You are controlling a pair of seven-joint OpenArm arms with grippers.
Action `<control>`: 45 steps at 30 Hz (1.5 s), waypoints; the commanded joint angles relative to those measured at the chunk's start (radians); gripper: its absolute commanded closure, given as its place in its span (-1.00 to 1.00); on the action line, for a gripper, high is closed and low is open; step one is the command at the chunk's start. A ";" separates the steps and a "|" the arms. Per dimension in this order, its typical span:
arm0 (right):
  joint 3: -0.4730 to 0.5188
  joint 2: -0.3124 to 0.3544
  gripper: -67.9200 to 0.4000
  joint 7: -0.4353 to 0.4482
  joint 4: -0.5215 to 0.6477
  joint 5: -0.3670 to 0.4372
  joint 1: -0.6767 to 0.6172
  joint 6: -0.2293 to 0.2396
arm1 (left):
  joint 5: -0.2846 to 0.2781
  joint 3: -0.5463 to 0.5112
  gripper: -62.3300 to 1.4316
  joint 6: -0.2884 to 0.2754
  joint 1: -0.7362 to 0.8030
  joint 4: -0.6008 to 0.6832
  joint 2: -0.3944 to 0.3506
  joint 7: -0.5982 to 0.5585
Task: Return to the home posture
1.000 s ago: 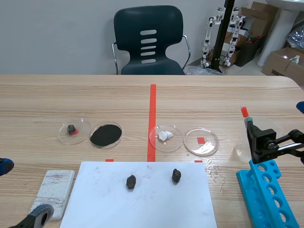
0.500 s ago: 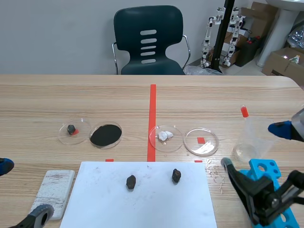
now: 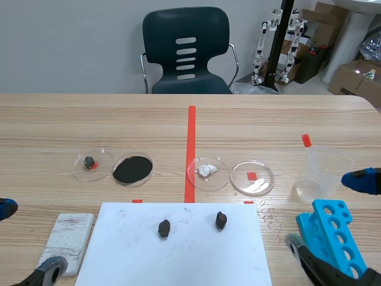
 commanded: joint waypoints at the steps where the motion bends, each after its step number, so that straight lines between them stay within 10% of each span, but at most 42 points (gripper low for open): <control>1: 0.021 -0.005 -0.93 0.015 0.021 0.003 -0.023 0.040 | -0.010 -0.001 -1.00 -0.002 -0.003 0.008 0.007 -0.017; 7: 0.097 -0.026 -0.93 0.019 0.049 0.003 -0.072 0.138 | -0.010 -0.001 -1.00 -0.002 -0.003 0.008 0.007 -0.016; 45: 0.103 -0.026 -0.93 0.053 0.057 -0.035 -0.075 0.136 | -0.010 -0.001 -1.00 -0.002 -0.003 0.008 0.007 -0.016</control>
